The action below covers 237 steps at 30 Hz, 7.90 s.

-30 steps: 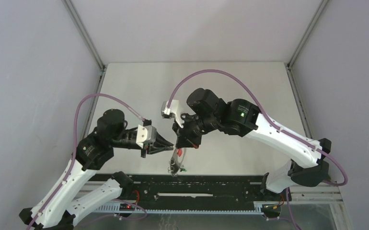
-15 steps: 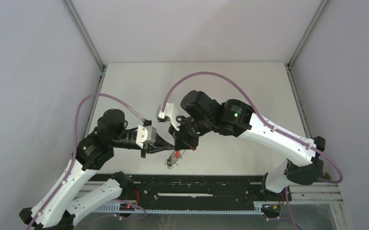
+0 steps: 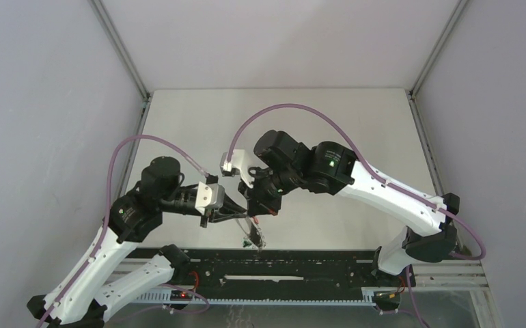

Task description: Put the keys on the keyring

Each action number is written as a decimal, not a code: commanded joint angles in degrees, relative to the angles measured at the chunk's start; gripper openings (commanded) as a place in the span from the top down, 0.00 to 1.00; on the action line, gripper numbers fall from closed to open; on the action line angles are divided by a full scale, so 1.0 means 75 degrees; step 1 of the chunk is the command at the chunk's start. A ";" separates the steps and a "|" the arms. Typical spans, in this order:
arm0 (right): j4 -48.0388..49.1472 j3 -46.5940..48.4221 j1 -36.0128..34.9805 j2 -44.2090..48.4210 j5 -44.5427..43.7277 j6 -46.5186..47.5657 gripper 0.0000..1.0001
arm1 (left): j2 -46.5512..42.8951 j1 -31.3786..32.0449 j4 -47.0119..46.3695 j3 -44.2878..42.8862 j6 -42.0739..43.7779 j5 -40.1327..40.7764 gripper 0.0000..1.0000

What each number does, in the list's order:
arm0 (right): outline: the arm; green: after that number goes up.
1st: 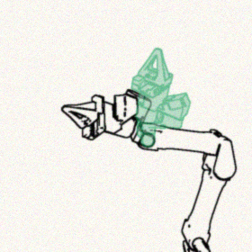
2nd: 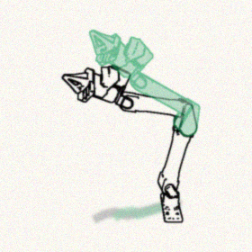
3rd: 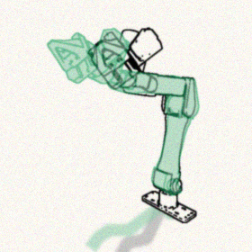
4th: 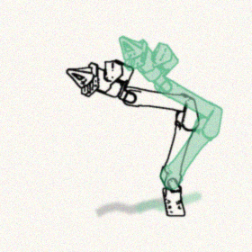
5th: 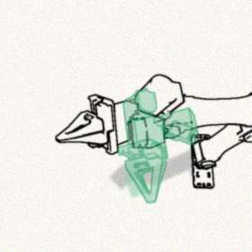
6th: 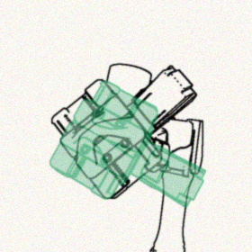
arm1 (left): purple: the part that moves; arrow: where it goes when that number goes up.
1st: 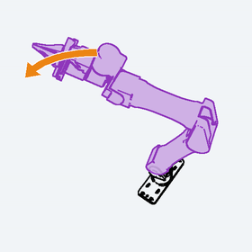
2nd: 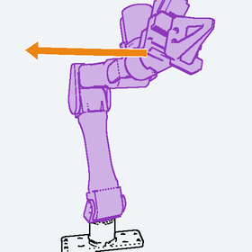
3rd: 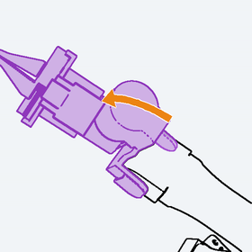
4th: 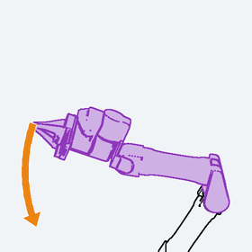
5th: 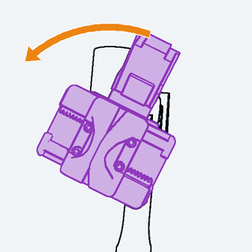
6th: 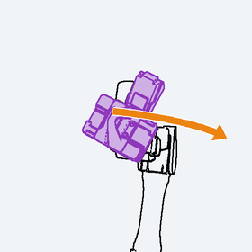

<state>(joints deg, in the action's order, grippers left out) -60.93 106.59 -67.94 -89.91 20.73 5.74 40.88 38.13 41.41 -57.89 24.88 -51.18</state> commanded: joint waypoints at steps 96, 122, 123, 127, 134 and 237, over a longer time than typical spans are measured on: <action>0.6204 -0.4616 0.1035 0.3059 0.1478 -0.2636 1.00 | -0.0532 0.0176 -0.1947 0.0107 -0.1986 0.0799 1.00; 0.1836 -0.1273 0.0002 0.1111 0.0187 -0.0405 1.00 | 0.0227 0.0188 0.0460 -0.0522 -0.0162 -0.0346 0.59; 0.1817 -0.1233 -0.0016 0.1088 0.0193 -0.0396 1.00 | 0.0220 0.0189 0.0370 -0.0489 -0.0250 -0.0313 0.60; 0.1632 -0.1008 -0.0107 0.0885 0.0175 -0.0273 1.00 | 0.0203 0.0185 0.0210 -0.0462 -0.0388 -0.0176 0.70; 0.1483 -0.0704 -0.0187 0.0726 0.0216 -0.0162 1.00 | 0.0191 0.0189 0.0347 -0.0407 -0.0244 -0.0262 0.88; 0.7926 -0.5500 0.1663 0.2840 0.3637 -0.5062 1.00 | -0.0939 0.0187 -0.3814 0.0543 -0.2802 0.0443 1.00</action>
<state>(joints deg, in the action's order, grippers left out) -1.89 65.12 -55.42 -66.26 44.88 -30.41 33.95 39.33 17.72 -54.11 4.43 -47.29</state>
